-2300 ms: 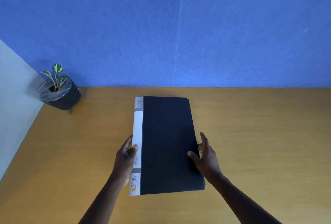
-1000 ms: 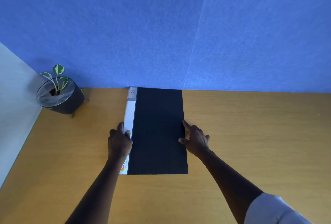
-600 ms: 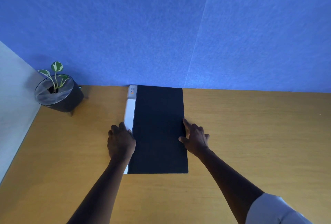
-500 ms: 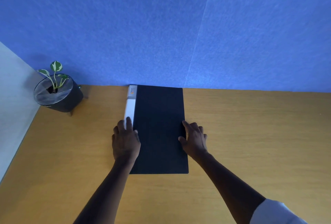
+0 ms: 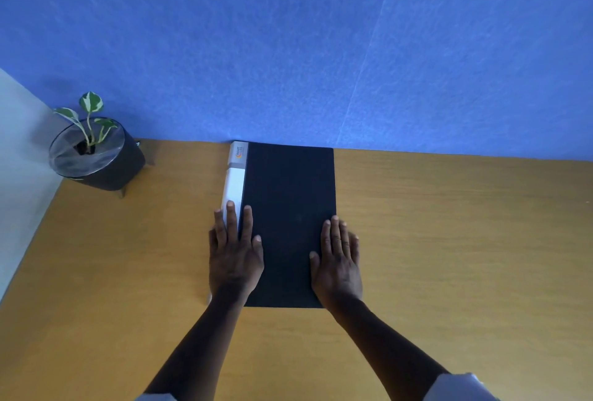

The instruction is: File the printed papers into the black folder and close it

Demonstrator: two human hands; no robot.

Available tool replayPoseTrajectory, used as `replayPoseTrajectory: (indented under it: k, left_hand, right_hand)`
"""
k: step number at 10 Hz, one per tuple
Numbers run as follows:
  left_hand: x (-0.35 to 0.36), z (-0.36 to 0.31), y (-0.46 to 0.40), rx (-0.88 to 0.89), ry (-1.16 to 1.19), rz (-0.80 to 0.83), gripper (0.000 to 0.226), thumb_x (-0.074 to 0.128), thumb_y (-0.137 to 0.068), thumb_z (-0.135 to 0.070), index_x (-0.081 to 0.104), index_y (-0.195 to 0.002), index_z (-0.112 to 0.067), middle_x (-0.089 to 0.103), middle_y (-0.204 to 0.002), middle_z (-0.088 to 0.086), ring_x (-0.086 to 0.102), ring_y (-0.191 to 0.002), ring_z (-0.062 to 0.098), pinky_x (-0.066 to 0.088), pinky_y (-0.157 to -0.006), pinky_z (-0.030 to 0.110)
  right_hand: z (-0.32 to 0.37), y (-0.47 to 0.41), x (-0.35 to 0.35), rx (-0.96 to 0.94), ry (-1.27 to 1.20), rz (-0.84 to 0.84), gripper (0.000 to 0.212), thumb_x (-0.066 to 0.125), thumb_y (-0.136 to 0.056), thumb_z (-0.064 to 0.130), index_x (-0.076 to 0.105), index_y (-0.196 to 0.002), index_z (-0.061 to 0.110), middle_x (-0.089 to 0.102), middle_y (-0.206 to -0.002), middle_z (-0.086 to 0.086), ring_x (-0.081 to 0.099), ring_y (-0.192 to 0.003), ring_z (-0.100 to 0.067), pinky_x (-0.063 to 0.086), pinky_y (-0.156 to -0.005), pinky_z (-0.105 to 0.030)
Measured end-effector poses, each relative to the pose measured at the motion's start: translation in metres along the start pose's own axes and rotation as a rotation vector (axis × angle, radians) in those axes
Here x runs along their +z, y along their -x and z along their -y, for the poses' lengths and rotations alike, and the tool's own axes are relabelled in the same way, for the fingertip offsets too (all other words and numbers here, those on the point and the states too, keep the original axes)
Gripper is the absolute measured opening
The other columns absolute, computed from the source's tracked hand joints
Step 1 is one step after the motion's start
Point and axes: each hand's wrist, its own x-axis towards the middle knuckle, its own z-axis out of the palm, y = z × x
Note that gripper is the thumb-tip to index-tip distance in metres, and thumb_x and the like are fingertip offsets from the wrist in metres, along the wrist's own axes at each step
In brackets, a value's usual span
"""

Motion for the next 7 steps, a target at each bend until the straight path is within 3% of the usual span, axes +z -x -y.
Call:
replayPoseTrajectory:
  k: [3,5,6,7]
  left_hand:
    - [0.000,0.000,-0.002,0.003,-0.026,0.013,0.065,0.023,-0.101,-0.040,0.007,-0.160,-0.018,-0.005,-0.168,0.009,-0.008,-0.155,0.031,0.017,-0.122,0.047]
    - [-0.007,0.000,-0.009,0.010,-0.064,0.147,0.067,0.019,-0.101,-0.042,-0.002,-0.160,-0.017,-0.014,-0.167,0.010,-0.016,-0.153,0.033,0.008,-0.123,0.049]
    - [-0.023,0.000,-0.012,0.020,-0.054,0.257,0.071,0.022,-0.103,-0.044,-0.011,-0.158,-0.014,-0.024,-0.164,0.011,-0.021,-0.151,0.036,0.004,-0.124,0.050]
    - [-0.044,-0.005,-0.010,0.027,-0.006,0.233,0.073,0.025,-0.103,-0.042,-0.012,-0.158,-0.011,-0.022,-0.165,0.012,-0.017,-0.152,0.035,0.006,-0.124,0.050]
  right_hand:
    - [-0.001,0.001,0.007,0.012,0.043,-0.030,0.069,0.019,-0.102,0.046,0.004,-0.159,0.010,-0.001,-0.167,-0.007,-0.007,-0.154,-0.021,0.003,-0.125,-0.044]
    - [0.000,-0.001,0.001,0.021,0.055,0.021,0.070,0.014,-0.101,0.048,-0.001,-0.158,0.010,-0.007,-0.167,-0.007,-0.010,-0.154,-0.022,0.000,-0.125,-0.044]
    - [0.001,0.002,-0.009,-0.020,0.036,0.046,0.071,0.021,-0.103,0.048,-0.001,-0.158,0.009,-0.007,-0.166,-0.009,-0.007,-0.154,-0.026,0.000,-0.125,-0.044]
    - [-0.002,0.000,-0.023,-0.060,0.017,0.113,0.073,0.029,-0.104,0.043,-0.005,-0.158,0.009,-0.011,-0.166,-0.010,-0.008,-0.154,-0.027,-0.003,-0.123,-0.043]
